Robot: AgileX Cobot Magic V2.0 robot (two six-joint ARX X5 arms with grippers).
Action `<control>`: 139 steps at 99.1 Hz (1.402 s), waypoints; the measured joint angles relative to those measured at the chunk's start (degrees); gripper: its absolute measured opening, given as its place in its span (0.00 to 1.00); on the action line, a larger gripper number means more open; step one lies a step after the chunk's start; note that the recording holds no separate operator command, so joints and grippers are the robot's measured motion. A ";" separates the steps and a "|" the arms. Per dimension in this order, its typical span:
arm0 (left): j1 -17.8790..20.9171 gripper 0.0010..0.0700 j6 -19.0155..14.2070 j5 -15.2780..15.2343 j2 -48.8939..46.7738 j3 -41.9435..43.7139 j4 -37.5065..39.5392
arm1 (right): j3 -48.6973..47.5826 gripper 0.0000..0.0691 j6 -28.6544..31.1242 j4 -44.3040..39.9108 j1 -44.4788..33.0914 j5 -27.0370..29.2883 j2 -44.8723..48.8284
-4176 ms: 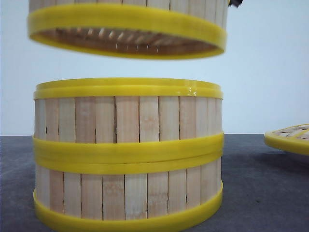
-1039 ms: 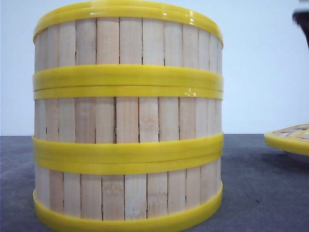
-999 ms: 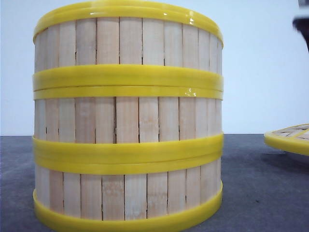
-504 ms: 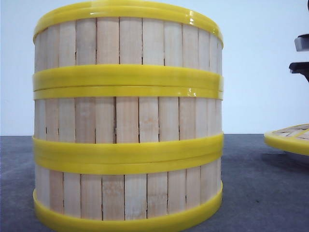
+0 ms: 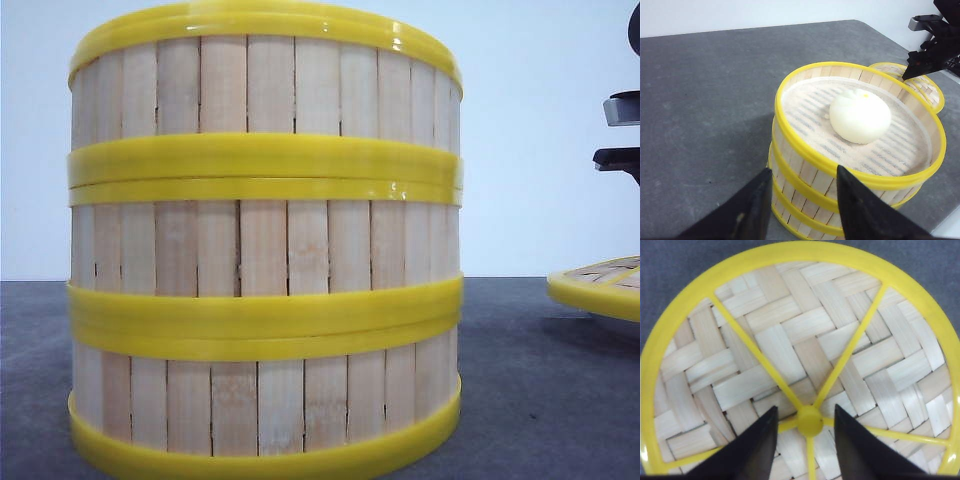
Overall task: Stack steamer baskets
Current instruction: 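Grasp the woven bamboo lid at its yellow hub with the right gripper, then carry the lid over the stack and lower it on top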
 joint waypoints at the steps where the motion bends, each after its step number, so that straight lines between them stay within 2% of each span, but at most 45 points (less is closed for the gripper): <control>1: 0.00 0.32 0.00 0.00 0.00 0.00 0.00 | 0.00 0.28 0.00 0.00 0.00 0.00 0.02; 10: 0.00 0.32 0.00 0.00 0.00 0.00 0.00 | 0.00 0.25 0.02 0.04 0.00 0.00 0.15; 31: 0.00 0.32 0.00 0.00 0.00 0.00 0.00 | 0.00 0.09 0.04 0.28 0.00 -0.07 0.22; 66: 0.00 0.32 0.00 0.00 0.00 0.00 0.00 | 1.60 0.09 0.15 -2.45 0.00 -0.22 -0.35; 92: 0.00 0.32 0.00 0.00 0.00 0.00 0.07 | 13.18 0.09 0.11 -10.58 2.14 -1.27 -7.32; 118: 0.00 0.32 0.00 0.00 0.00 0.00 0.42 | 28.48 0.09 -0.55 -20.74 13.03 -9.11 -10.10; 139: 0.00 0.32 0.00 0.00 0.00 0.00 0.39 | 36.96 0.09 -1.60 -22.82 28.13 -9.92 -10.08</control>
